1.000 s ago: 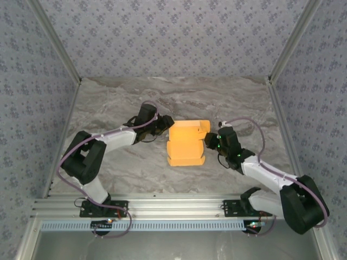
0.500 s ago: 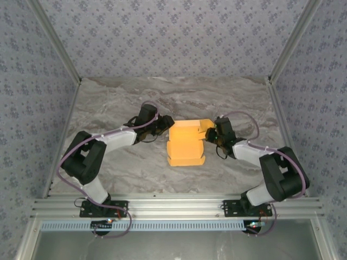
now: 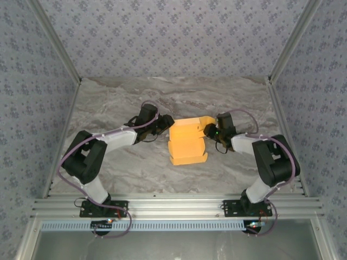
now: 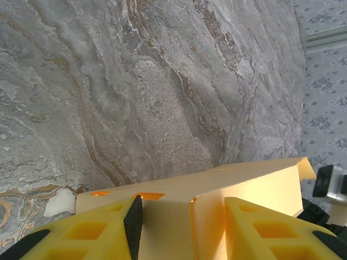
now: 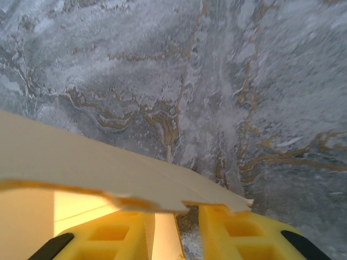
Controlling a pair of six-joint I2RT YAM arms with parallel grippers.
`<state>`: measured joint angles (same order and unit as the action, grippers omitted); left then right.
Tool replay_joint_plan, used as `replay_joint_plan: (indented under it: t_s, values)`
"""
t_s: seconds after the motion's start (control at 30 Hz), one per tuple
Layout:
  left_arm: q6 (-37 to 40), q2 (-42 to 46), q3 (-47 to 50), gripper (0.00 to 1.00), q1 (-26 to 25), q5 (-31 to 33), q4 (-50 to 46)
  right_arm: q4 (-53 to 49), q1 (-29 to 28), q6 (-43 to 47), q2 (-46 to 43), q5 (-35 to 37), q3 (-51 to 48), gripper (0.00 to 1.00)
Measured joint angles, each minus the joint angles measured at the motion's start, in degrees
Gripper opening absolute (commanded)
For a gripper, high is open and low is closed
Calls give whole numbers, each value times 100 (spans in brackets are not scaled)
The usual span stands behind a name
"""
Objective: Fold the paper box
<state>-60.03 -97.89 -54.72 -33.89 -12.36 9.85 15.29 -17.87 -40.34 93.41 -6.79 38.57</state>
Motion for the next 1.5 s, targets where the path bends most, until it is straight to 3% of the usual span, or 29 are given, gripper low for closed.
replay_joint_plan:
  t_s: [0.43,0.9,1.07,1.27,1.33,1.4,1.43,1.5]
  values:
    - [22,-17,-63,42,-37,136,-50,883,9,22,332,-446,-131,19]
    - [103,-20,-131,43,-125,284,-146,1469,-214,584,-643,-940,-890,30]
    - [199,-48,-203,42,-155,387,-234,1300,-186,824,-1624,-1080,-1445,33]
    - [299,-48,-225,43,-186,457,-262,492,431,1165,-3530,-1080,-1427,40]
    - [330,-48,-225,43,-192,490,-262,195,874,1220,-3679,-1137,-1233,48]
    - [363,-48,-232,43,-208,516,-267,9,1351,1231,-3458,-1276,-975,49]
    - [372,-48,-238,43,-216,538,-278,-50,1576,1213,-3213,-1392,-813,45]
    - [402,-48,-251,43,-225,562,-302,-188,1875,1182,-2573,-1578,-492,19]
